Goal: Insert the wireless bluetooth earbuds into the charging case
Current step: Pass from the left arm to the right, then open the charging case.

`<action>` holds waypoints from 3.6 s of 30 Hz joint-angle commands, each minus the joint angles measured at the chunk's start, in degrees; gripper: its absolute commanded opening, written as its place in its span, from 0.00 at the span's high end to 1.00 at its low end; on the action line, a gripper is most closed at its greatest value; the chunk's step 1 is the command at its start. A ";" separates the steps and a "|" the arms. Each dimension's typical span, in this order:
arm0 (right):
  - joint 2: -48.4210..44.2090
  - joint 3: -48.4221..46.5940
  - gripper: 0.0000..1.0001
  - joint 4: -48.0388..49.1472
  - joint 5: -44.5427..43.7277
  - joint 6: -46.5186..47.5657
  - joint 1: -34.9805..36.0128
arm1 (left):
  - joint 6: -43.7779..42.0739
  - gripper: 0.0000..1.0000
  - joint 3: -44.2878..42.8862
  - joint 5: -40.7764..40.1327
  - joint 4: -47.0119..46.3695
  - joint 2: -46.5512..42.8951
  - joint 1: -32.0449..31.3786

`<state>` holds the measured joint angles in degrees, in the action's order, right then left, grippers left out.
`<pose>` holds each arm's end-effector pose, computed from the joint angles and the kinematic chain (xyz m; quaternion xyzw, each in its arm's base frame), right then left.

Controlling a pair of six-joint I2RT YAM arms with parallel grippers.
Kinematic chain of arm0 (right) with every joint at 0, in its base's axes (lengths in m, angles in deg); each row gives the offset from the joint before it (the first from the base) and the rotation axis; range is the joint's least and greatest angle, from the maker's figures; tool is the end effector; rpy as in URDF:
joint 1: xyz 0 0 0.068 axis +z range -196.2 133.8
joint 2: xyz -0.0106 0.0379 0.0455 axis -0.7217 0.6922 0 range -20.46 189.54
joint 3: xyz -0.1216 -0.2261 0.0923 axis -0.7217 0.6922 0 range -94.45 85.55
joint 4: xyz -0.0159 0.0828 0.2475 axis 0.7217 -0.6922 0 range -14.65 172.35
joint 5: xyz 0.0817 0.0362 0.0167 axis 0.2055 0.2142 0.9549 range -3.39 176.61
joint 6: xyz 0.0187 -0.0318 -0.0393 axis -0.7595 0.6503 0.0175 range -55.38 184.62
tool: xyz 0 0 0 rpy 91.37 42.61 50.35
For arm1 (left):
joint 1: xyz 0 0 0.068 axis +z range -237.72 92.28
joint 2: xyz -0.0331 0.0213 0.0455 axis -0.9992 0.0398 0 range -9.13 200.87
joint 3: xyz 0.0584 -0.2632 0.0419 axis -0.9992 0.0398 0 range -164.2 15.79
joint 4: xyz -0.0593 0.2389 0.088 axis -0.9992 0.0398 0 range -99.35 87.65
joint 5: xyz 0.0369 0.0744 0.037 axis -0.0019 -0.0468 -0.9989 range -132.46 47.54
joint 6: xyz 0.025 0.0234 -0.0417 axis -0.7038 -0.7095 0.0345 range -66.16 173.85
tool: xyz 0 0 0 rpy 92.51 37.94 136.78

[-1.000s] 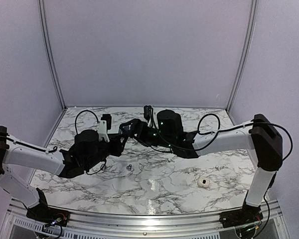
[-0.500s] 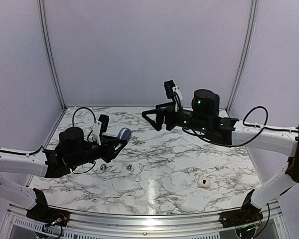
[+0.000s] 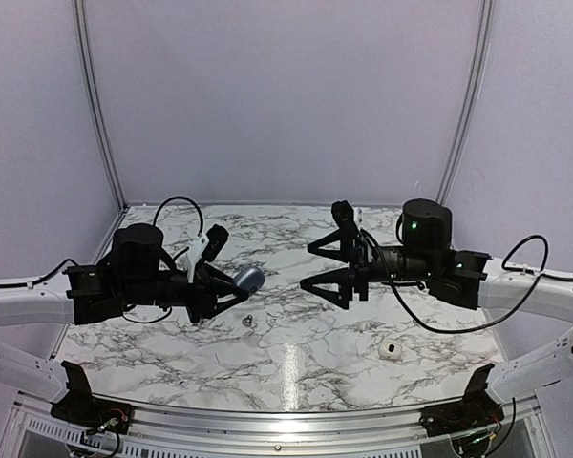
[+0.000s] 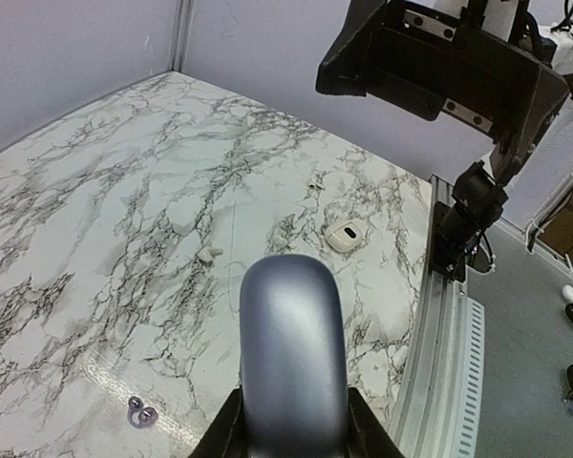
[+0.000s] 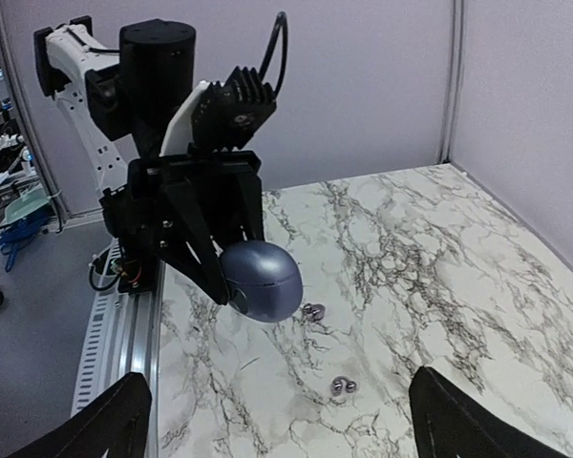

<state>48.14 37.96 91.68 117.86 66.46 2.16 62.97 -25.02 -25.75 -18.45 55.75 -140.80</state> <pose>0.1697 0.2187 0.3064 -0.4707 0.6042 0.4320 0.4763 0.1482 -0.2144 0.2795 0.3757 0.6946 -0.4099 0.4564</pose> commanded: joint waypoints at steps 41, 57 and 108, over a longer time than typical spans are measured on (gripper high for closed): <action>17.42 -10.22 0.63 -3.26 21.30 2.42 6.31 | -2.18 0.77 -2.60 15.20 -5.02 5.16 -3.52; 17.45 -8.98 0.87 -3.16 19.67 2.99 5.06 | -2.58 0.33 -0.91 9.28 -5.84 3.42 -3.52; 21.77 2.51 1.00 7.97 13.89 8.26 1.29 | -3.81 0.28 -2.98 12.95 -11.19 16.11 5.80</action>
<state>71.37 40.19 98.87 133.53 73.70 3.06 60.24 -28.61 -12.98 -27.98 74.68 -135.29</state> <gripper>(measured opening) 0.285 0.716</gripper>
